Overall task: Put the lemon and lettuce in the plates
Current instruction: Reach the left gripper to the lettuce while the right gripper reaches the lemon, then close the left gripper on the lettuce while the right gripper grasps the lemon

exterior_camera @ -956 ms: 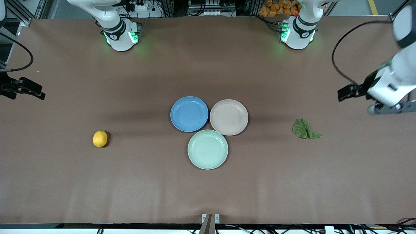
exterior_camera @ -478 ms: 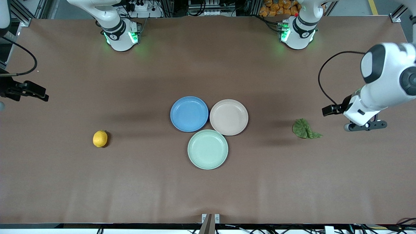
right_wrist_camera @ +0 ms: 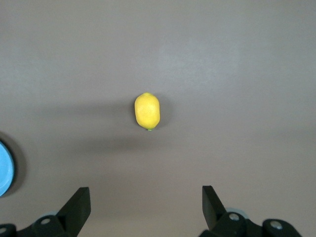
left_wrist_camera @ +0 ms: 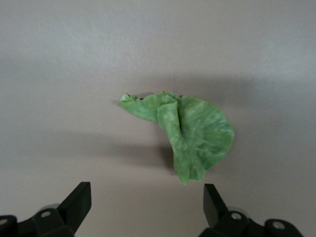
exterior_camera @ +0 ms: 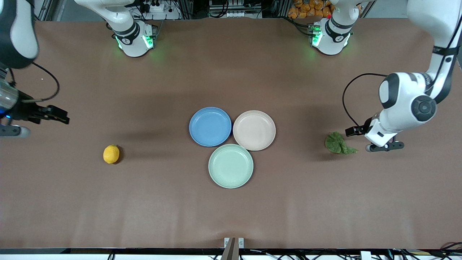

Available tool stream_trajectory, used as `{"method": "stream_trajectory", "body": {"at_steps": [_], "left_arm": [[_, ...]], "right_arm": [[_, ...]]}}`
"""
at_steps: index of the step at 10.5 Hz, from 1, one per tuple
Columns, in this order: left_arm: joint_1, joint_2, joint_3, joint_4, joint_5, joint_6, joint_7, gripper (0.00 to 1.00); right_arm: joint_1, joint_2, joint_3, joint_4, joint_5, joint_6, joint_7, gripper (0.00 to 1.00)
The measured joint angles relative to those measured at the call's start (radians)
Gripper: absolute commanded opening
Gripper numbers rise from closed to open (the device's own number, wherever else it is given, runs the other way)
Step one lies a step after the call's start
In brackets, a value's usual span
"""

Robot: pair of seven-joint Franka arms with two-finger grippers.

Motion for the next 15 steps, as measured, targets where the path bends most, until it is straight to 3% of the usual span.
{"method": "stream_trajectory", "body": {"at_steps": [2,5,8,11,12,13,15], "left_arm": [[0.001,0.052,-0.001,0.0,0.0,0.05,0.0,1.0],[-0.008,0.112,-0.005,0.031,0.0,0.075,0.0,1.0],[-0.013,0.161,-0.006,0.069,0.0,0.075,0.0,0.68],[-0.026,0.185,-0.008,0.08,0.0,0.075,0.0,0.5],[-0.027,0.192,-0.008,0.083,0.0,0.075,0.0,0.34],[-0.027,0.198,-0.008,0.087,0.0,0.075,0.0,0.0],[-0.027,0.201,-0.008,0.093,0.0,0.075,0.0,0.0]], "right_arm": [[0.0,0.035,0.01,-0.069,0.0,0.077,0.0,1.0],[0.0,0.096,0.023,-0.216,0.0,0.325,0.003,1.0],[0.0,0.174,0.025,-0.286,0.0,0.49,0.003,1.0],[0.0,0.25,0.039,-0.288,0.001,0.574,0.031,1.0],[0.0,0.275,0.043,-0.289,0.001,0.609,0.041,1.0],[0.0,0.305,0.044,-0.293,0.001,0.658,0.044,1.0],[0.0,0.372,0.044,-0.3,0.001,0.747,0.045,1.0]]}}
